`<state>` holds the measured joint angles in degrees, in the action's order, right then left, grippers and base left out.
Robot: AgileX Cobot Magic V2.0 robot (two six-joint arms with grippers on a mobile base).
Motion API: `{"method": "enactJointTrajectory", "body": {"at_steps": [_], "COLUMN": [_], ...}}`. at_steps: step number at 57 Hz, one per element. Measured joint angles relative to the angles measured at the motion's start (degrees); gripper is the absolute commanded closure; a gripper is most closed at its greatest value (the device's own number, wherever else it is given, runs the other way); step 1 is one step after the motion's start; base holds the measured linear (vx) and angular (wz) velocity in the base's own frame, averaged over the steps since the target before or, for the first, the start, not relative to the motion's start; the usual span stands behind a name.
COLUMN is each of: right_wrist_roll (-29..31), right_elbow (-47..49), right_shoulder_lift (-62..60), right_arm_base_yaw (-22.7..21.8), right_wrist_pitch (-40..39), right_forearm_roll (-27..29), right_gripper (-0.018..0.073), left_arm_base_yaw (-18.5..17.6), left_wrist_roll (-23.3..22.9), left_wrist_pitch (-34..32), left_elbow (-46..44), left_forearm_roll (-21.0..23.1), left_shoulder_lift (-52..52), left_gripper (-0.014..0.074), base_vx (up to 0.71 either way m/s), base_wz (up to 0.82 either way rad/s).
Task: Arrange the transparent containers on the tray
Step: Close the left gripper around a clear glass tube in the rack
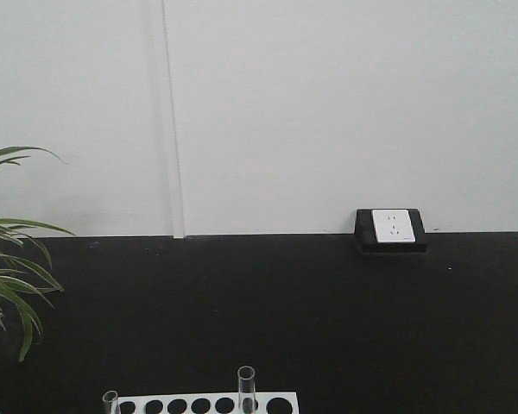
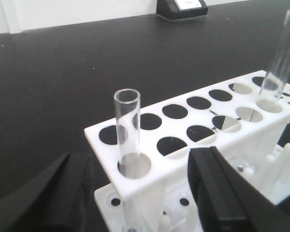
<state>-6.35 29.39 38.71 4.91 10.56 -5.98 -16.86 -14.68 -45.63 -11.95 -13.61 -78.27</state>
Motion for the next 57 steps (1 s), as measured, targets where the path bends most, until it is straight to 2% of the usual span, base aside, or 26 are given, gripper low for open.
{"method": "enactJointTrajectory", "body": {"at_steps": [23, 30, 43, 57], "right_wrist_roll": [0.0, 0.0, 0.0, 0.0], "right_elbow": [0.0, 0.0, 0.0, 0.0], "right_shoulder_lift": [0.0, 0.0, 0.0, 0.0], "right_arm_base_yaw": [0.0, 0.0, 0.0, 0.0], "right_wrist_pitch": [2.7, 2.7, 2.8, 2.8], "right_forearm_roll": [0.0, 0.0, 0.0, 0.0], "right_gripper": [0.0134, 0.0134, 0.0134, 0.0134], "left_arm_base_yaw": [0.0, 0.0, 0.0, 0.0], "left_wrist_roll": [-0.1, -0.1, -0.1, -0.1], "left_wrist_pitch": [-4.9, -6.2, -12.9, -14.1], "left_elbow": [-6.4, -6.4, -6.4, -6.6], "left_forearm_roll": [-0.1, -0.1, -0.1, -0.1], "left_shoulder_lift": [-9.8, -12.0, -14.9, -16.2], "left_gripper": [0.0074, 0.0155, 0.0325, 0.0437], "base_vx": [0.00, 0.00, 0.00, 0.00], "base_wz": [0.00, 0.00, 0.00, 0.00]}}
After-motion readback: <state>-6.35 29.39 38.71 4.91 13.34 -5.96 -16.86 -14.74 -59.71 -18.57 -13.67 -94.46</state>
